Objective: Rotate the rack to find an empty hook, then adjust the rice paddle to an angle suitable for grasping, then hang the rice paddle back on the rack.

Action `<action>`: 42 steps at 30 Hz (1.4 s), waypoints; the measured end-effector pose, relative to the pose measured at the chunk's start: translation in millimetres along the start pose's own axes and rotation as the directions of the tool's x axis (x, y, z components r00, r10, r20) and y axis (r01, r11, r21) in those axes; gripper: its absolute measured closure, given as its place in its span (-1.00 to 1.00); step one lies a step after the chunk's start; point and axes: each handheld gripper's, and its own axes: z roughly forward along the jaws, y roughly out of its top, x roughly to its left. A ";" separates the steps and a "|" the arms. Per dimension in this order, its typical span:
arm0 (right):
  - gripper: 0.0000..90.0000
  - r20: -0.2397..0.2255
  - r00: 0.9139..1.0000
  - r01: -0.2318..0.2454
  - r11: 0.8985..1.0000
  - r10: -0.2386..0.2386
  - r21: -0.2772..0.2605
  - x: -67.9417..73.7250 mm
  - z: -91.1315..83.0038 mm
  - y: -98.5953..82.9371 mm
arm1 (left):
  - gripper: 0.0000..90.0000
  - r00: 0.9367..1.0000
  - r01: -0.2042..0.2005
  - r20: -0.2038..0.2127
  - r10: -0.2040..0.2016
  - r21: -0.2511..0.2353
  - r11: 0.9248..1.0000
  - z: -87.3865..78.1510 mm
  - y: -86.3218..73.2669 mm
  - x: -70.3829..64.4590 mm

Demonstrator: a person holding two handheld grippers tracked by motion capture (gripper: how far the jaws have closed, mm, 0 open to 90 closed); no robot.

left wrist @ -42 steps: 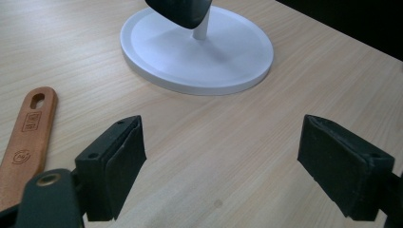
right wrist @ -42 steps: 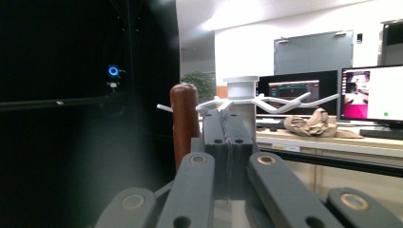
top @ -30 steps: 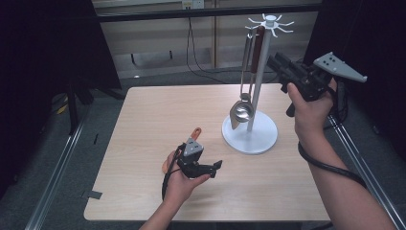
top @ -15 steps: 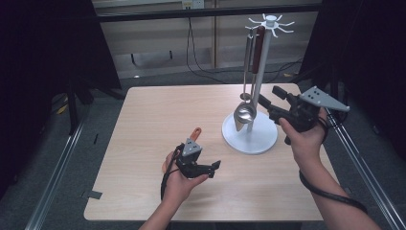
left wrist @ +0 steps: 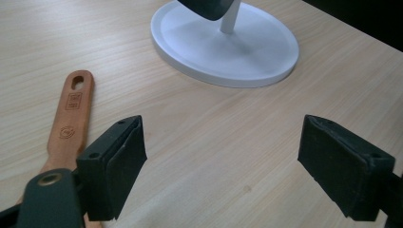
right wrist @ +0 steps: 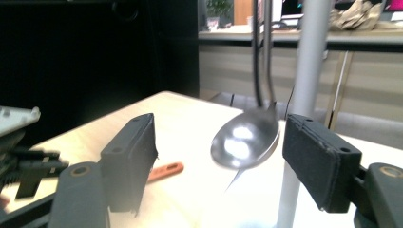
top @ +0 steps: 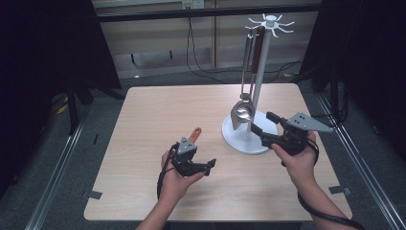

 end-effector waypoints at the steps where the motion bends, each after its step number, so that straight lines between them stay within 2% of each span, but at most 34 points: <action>1: -0.41 0.000 1.000 0.001 1.000 -0.001 0.008 1.1 -0.3 -3.5 | -0.65 1.000 0.000 0.000 0.000 0.001 1.000 -0.5 -0.4 1.7; 3: -0.42 -0.007 1.000 -0.010 1.000 0.010 0.019 3.0 -0.7 -10.0 | -0.64 1.000 0.016 -0.004 -0.016 -0.002 1.000 -0.8 -0.9 3.2; 6: -0.44 -0.012 1.000 -0.016 0.999 0.016 0.038 4.6 -2.0 -19.4 | -0.64 1.000 0.016 -0.011 -0.016 0.012 1.000 -2.0 -1.6 6.4; 7: -0.44 -0.012 1.000 -0.016 0.999 0.017 0.045 4.9 -2.5 -22.6 | -0.63 0.999 0.030 -0.013 -0.030 -0.001 1.000 -1.5 -2.6 7.5; 9: -0.46 -0.014 1.000 -0.016 0.998 0.016 0.056 5.1 -3.0 -28.4 | -0.60 0.999 0.038 -0.020 -0.038 0.008 0.999 -2.6 -3.4 9.9; 13: -0.51 -0.016 0.999 -0.035 0.997 0.036 0.074 5.7 -4.4 -37.9 | -0.56 0.998 0.054 -0.021 -0.054 0.005 0.999 -4.1 -4.8 19.3; 16: -0.54 -0.015 0.999 -0.036 0.994 0.038 0.099 6.3 -4.5 -45.2 | -0.53 0.997 0.066 -0.040 -0.065 0.010 0.998 -5.9 -5.0 26.0; 22: -0.58 -0.010 0.999 -0.037 0.992 0.038 0.117 4.0 -8.8 -49.8 | -0.45 0.993 0.094 -0.068 -0.093 0.015 0.995 -8.9 -5.7 42.6; 27: -0.60 -0.004 0.999 -0.046 0.991 0.046 0.123 3.0 -12.2 -51.9 | -0.41 0.992 0.097 -0.083 -0.094 0.029 0.995 -8.7 -5.6 54.2; 28: -0.60 -0.007 0.999 -0.046 0.990 0.048 0.130 2.1 -12.1 -52.7 | -0.40 0.989 0.115 -0.095 -0.112 0.018 0.993 -8.2 -6.2 55.3; 31: -0.61 -0.003 0.998 -0.057 0.988 0.058 0.144 0.5 -12.1 -54.9 | -0.35 0.990 0.100 -0.101 -0.095 0.043 0.994 -7.8 -7.8 58.0; 32: -0.61 -0.007 0.998 -0.061 0.987 0.063 0.150 0.1 -11.8 -55.6 | -0.33 0.989 0.108 -0.105 -0.104 0.034 0.994 -6.3 -8.6 58.2; 35: -0.62 -0.009 0.998 -0.062 0.986 0.064 0.157 0.6 -10.8 -56.2 | -0.29 0.990 0.094 -0.112 -0.088 0.051 0.994 -4.5 -10.1 60.8; 38: -0.62 -0.015 0.998 -0.054 0.985 0.057 0.163 2.1 -9.9 -56.8 | -0.24 0.989 0.096 -0.120 -0.090 0.042 0.994 -2.4 -9.5 62.9; 42: -0.62 -0.016 0.998 -0.053 0.984 0.057 0.172 5.2 -11.2 -59.1 | -0.11 0.989 0.093 -0.116 -0.087 0.050 0.994 -1.3 -5.7 67.0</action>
